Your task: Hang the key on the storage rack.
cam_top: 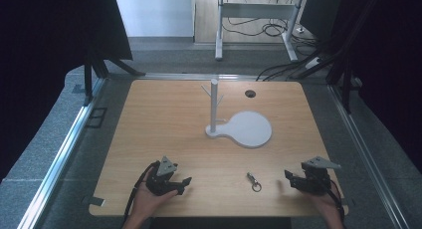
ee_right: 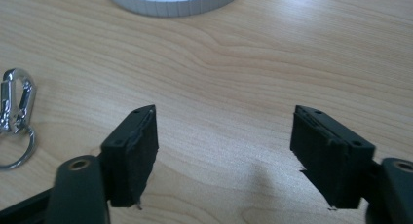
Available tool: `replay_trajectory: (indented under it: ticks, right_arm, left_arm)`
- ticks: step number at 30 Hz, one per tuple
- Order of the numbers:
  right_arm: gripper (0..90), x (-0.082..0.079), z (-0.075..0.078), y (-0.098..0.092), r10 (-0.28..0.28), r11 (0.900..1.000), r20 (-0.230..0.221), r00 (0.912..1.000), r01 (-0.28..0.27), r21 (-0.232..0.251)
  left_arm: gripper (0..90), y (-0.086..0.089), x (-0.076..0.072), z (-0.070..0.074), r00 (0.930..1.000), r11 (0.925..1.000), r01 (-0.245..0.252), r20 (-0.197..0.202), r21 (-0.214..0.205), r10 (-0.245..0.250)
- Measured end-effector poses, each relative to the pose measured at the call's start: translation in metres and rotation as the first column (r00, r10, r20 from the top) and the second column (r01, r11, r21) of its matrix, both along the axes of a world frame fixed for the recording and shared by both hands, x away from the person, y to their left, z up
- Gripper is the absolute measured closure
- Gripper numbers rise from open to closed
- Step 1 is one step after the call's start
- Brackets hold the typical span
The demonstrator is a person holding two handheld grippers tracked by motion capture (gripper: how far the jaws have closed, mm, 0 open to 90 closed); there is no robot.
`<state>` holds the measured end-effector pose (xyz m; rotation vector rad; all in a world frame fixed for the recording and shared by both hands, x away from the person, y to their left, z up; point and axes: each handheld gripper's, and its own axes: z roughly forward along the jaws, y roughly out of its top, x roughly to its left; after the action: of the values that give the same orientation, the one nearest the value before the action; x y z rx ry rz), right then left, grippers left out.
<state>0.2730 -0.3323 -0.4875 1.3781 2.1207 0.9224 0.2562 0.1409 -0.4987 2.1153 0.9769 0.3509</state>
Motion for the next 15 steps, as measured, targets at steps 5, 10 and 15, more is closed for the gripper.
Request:
replay_trajectory:
  ticks: [5,10,15]
  right_arm:
    - [34.7,0.002,0.010,0.000,0.034,0.9994,0.004,0.9994,-0.034,-0.001]
    - [37.3,-0.002,0.018,0.005,0.077,0.9971,0.003,0.9971,-0.077,0.001]
    - [37.3,-0.001,0.025,0.013,0.111,0.9938,0.024,0.9935,-0.111,-0.010]
  left_arm:
    - [28.1,0.000,-0.005,-0.003,0.9998,1.0000,0.004,-0.018,0.007,-0.004]
    - [28.0,-0.002,-0.007,0.001,0.9998,0.9999,0.008,-0.020,-0.012,-0.008]
    - [27.9,-0.003,-0.007,0.001,0.9994,0.9997,0.020,-0.028,-0.015,-0.021]
